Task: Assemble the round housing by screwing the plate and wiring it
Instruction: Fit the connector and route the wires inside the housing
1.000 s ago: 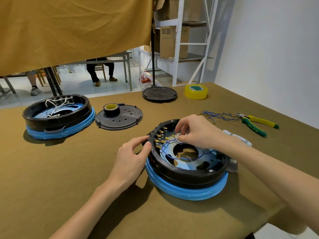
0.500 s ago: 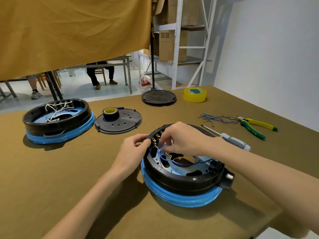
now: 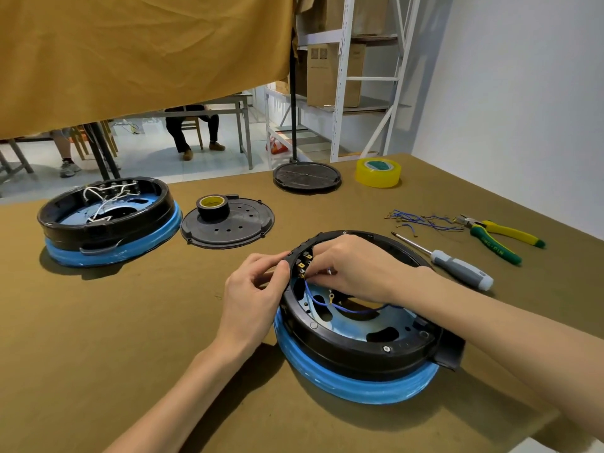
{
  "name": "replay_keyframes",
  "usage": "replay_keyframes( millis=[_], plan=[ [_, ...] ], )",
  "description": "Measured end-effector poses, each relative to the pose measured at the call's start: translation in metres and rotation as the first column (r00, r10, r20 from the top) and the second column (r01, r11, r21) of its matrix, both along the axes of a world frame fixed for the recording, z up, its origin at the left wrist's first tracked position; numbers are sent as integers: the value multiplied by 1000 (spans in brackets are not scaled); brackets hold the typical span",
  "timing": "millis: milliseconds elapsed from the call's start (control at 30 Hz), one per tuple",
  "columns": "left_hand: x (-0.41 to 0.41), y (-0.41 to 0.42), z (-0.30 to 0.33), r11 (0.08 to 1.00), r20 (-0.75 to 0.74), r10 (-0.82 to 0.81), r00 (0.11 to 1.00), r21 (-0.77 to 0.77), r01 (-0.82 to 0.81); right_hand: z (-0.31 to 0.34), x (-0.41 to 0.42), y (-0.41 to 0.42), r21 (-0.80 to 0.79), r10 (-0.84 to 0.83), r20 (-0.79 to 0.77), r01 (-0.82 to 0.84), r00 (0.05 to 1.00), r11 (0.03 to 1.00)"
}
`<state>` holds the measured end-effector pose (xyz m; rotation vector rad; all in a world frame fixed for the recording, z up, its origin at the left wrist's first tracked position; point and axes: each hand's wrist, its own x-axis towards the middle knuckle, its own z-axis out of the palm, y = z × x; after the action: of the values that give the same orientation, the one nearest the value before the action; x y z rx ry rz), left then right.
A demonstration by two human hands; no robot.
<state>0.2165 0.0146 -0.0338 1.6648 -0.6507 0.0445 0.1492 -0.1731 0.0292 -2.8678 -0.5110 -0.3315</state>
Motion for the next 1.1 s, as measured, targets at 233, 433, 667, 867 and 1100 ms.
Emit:
replay_keyframes(
  millis=[233, 433, 667, 867, 1100],
  plan=[
    [2, -1, -2, 1000, -6, 7, 1000, -11, -7, -4, 4, -1, -28, -1, 20, 2, 1000, 1000],
    [5, -1, -3, 1000, 13, 5, 1000, 5, -5, 2, 4, 0, -71, 14, -19, -15, 1000, 997],
    [5, -1, -3, 1000, 41, 19, 999, 12, -20, 3, -1, 0, -63, -24, -28, 22, 999, 998],
    [4, 0, -4, 1000, 45, 16, 999, 0, -16, 4, -5, -1, 71, -154, -157, 167, 975, 983],
    [4, 0, -5, 1000, 55, 17, 998, 8, -17, -3, 0, 14, 292, -291, -286, 372, 913, 881]
  ],
)
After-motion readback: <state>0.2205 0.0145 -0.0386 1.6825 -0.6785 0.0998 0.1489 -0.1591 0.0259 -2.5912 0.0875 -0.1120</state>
